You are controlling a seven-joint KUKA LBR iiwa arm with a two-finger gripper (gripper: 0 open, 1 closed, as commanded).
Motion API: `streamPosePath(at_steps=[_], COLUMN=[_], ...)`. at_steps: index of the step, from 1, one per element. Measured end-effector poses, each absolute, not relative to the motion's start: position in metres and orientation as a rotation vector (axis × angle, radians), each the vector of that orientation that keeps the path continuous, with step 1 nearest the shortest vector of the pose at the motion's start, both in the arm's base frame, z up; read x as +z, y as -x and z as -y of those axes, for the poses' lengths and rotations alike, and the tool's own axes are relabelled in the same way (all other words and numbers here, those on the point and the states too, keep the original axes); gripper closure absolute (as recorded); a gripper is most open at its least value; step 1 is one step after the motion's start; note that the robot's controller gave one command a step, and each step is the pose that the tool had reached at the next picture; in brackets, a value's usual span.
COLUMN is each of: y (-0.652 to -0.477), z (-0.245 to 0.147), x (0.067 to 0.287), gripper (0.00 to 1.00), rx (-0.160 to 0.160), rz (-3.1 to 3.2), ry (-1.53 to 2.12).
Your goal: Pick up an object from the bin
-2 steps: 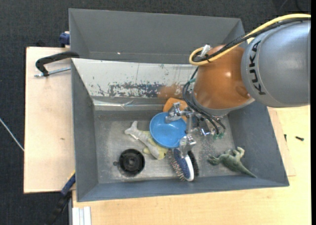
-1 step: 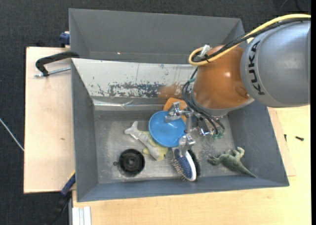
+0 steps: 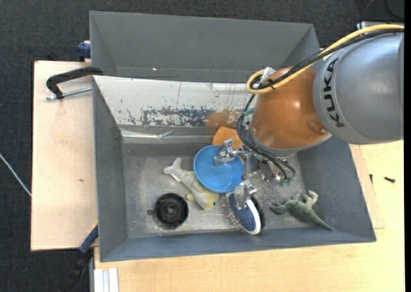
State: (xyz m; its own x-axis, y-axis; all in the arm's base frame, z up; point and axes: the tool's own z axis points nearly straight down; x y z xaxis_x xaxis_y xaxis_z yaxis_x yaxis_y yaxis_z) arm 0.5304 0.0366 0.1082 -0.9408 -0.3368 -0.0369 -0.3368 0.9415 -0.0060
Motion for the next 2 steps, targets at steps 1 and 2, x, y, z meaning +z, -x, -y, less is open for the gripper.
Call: streamPosePath(at_steps=[1, 2], y=[-0.523, -0.532], z=[-0.036, -0.030], x=[0.107, 0.228], gripper=[1.00, 1.00], rx=[0.004, -0.002], rz=[-3.091, -3.071], ry=[0.543, 0.589])
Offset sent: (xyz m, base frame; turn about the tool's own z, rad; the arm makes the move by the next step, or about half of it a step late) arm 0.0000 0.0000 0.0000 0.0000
